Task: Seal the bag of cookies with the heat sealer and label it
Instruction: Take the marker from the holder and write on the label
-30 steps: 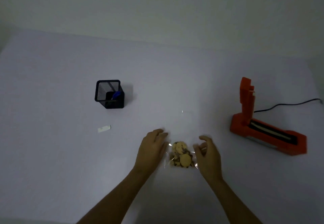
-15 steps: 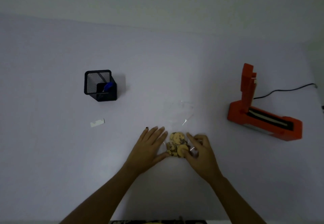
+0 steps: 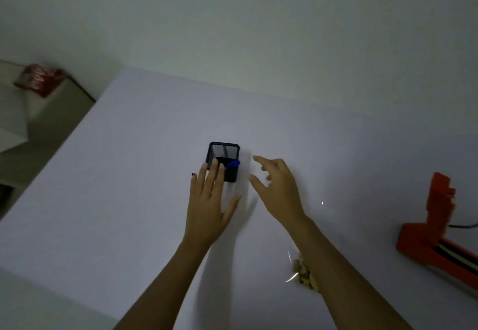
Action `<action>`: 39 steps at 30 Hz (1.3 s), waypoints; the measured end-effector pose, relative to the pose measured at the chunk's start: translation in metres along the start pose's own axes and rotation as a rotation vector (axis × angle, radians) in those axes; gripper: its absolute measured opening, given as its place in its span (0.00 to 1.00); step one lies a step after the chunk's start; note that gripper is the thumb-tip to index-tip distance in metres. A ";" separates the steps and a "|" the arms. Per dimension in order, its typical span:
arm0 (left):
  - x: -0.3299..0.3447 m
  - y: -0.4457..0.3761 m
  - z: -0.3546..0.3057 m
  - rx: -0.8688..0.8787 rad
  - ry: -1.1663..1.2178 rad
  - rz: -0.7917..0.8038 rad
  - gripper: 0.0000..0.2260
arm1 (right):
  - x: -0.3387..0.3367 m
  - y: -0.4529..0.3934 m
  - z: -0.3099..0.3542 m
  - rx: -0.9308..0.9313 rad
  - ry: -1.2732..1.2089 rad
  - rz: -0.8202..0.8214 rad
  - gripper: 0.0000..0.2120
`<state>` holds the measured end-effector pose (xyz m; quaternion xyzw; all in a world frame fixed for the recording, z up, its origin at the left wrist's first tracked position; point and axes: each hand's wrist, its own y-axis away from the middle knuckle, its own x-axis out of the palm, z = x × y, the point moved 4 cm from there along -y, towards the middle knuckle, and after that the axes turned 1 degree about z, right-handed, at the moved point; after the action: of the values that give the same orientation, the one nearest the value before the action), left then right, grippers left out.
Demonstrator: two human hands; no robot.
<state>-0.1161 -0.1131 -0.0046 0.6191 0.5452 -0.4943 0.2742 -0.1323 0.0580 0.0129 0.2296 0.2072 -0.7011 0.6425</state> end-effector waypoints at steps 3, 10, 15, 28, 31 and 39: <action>0.002 -0.011 0.031 -0.014 -0.073 0.089 0.33 | 0.032 -0.035 0.023 -0.024 0.056 0.075 0.23; 0.015 -0.011 0.054 0.044 -0.097 0.178 0.35 | 0.061 -0.050 0.031 -0.059 0.142 0.014 0.12; -0.019 -0.021 0.061 0.097 -0.131 0.125 0.32 | 0.044 -0.046 0.067 -0.080 0.187 -0.036 0.08; -0.236 -0.069 0.043 0.276 0.064 -0.207 0.11 | -0.036 -0.026 0.246 0.107 -0.768 -0.163 0.11; -0.264 -0.058 0.024 0.385 0.099 -0.223 0.10 | -0.011 -0.016 0.283 0.078 -0.769 -0.033 0.14; -0.299 -0.043 0.030 0.069 0.857 0.129 0.16 | 0.008 -0.004 0.315 0.033 -0.864 0.043 0.18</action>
<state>-0.1415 -0.2495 0.2657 0.8100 0.5530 -0.1923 0.0325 -0.1546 -0.1330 0.2627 -0.0703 -0.0968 -0.7225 0.6810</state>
